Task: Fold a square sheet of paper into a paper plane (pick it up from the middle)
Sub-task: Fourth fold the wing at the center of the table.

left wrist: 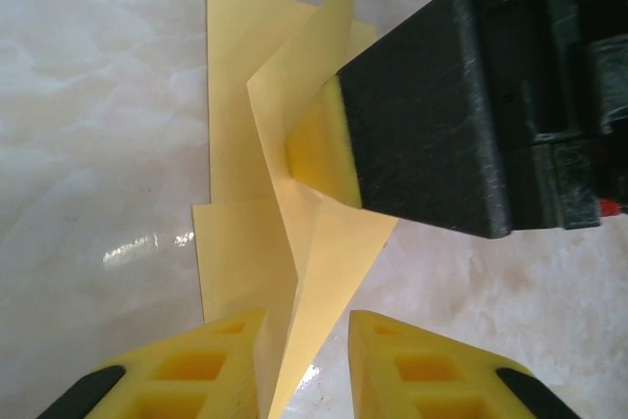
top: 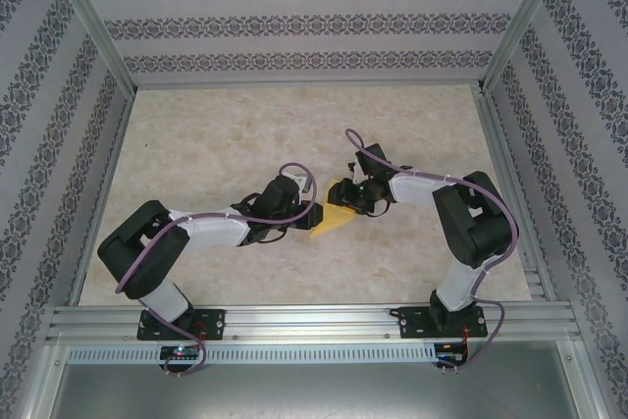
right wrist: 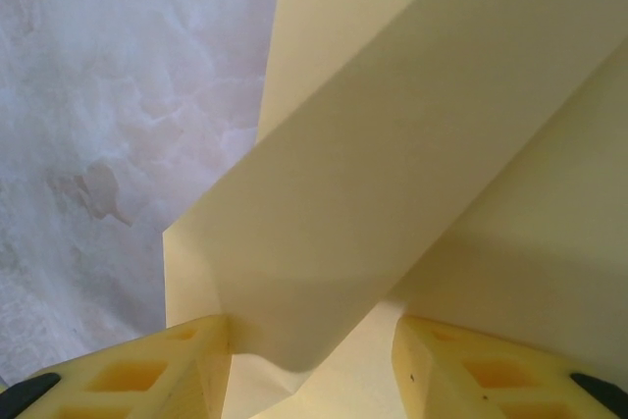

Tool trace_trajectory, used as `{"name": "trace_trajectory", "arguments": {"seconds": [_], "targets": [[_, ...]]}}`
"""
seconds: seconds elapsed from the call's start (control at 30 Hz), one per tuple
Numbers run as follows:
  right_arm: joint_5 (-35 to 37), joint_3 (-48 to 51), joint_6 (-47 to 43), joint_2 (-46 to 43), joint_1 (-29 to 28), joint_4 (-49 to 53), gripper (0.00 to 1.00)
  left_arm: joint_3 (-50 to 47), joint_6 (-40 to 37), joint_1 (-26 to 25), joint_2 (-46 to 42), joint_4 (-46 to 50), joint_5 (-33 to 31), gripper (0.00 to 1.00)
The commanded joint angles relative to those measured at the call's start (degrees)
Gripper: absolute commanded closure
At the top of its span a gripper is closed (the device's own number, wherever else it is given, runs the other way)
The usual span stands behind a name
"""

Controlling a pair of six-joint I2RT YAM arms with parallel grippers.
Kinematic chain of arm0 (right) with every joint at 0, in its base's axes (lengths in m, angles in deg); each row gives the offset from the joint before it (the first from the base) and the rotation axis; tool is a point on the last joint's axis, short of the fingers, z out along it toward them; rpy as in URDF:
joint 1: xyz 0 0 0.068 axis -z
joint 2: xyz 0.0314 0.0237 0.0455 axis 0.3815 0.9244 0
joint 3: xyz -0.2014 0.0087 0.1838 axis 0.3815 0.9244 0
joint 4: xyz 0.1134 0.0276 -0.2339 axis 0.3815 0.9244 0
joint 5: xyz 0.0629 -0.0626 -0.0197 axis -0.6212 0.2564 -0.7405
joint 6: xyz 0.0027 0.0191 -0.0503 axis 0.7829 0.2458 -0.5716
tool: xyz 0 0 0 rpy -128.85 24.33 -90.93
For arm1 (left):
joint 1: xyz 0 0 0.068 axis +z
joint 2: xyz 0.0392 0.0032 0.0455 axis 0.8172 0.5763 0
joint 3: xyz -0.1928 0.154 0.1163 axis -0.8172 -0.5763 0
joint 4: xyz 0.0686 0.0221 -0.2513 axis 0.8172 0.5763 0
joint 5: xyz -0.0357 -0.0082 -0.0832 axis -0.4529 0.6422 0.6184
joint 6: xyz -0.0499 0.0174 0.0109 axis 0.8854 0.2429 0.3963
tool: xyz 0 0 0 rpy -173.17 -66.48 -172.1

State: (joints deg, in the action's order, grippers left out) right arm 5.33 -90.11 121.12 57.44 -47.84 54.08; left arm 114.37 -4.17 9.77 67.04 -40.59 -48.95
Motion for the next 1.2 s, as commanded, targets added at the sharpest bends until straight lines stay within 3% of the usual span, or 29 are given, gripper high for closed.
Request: {"name": "trace_trajectory", "arguments": {"seconds": [0.0, 0.17, 0.4, 1.17], "targets": [[5.6, 0.1, -2.6, 3.4, -0.6, 4.7, 0.5, 1.6, 3.7, 0.1, 1.2, -2.0, 2.1, 0.77], [6.1, -1.6, -4.2, 5.8, -0.8, 8.0, 0.49, 1.1, 5.0, 0.2, 1.0, -3.2, 2.1, 0.82], [7.0, -3.8, -3.8, 8.1, -1.0, 11.2, 0.47, 2.5, 5.5, 0.3, 4.7, -7.0, 10.0, 0.82], [1.4, -1.0, -3.2, 5.5, 0.9, 6.2, 0.43, 4.3, 5.3, 1.7, 9.9, -1.7, 8.0, 0.86]]}}
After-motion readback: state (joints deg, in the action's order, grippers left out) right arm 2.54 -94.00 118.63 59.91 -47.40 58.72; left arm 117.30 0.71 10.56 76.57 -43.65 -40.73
